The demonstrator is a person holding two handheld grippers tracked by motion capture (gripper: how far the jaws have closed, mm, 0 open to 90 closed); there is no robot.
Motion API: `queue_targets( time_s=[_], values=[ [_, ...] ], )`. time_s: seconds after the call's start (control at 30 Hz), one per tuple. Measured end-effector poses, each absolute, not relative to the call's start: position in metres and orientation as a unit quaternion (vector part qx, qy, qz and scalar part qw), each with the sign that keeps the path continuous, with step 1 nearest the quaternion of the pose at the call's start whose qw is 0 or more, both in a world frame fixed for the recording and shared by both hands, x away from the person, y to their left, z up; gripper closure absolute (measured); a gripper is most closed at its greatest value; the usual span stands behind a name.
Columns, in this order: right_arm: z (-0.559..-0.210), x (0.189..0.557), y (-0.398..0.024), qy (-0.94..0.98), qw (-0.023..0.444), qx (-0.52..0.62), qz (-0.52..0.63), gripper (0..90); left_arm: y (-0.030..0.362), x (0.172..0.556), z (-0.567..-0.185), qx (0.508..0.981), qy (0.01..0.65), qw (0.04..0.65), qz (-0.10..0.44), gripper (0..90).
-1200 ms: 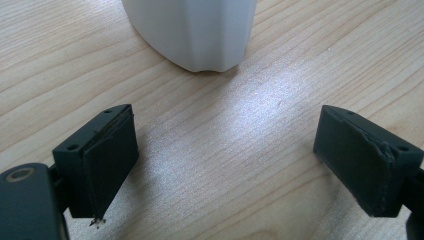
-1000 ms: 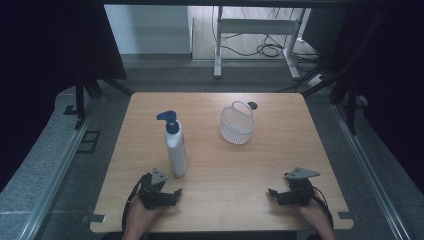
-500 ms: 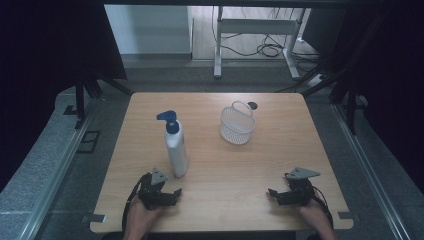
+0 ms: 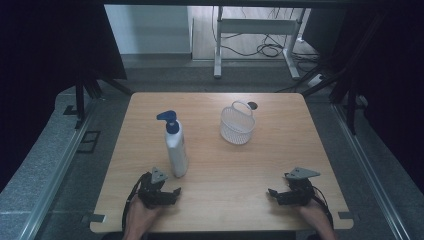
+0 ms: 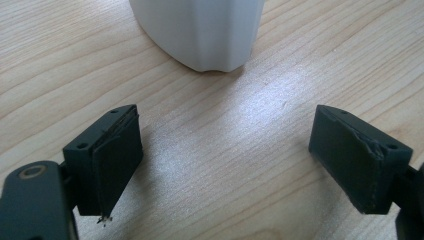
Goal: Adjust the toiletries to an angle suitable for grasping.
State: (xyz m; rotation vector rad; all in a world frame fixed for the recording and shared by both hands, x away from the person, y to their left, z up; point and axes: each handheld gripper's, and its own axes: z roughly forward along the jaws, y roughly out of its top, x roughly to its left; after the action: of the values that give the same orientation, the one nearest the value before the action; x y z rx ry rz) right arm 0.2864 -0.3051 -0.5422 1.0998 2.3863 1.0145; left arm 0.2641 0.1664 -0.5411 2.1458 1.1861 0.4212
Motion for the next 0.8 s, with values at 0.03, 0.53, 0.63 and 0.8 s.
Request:
queue_targets(
  time_s=[0.03, 0.53, 0.63, 0.8],
  values=[
    [-0.542, 0.286, -0.305, 0.836, 0.162, 0.385, 0.355, 7.9, 0.167, 0.264, -0.540, 0.817, 0.454, 0.317, 0.162, 14.1],
    [-0.542, 0.286, -0.305, 0.836, 0.162, 0.385, 0.355, 7.8, 0.178, 0.266, -0.530, 0.818, 0.451, 0.320, 0.160, 23.4],
    [-0.542, 0.286, -0.305, 0.836, 0.162, 0.385, 0.355, 7.8, 0.180, 0.267, -0.527, 0.814, 0.451, 0.326, 0.164, 29.1],
    [-0.542, 0.286, -0.305, 0.836, 0.162, 0.385, 0.356, 7.8, 0.184, 0.270, -0.522, 0.808, 0.457, 0.333, 0.167, 40.1]
  ],
)
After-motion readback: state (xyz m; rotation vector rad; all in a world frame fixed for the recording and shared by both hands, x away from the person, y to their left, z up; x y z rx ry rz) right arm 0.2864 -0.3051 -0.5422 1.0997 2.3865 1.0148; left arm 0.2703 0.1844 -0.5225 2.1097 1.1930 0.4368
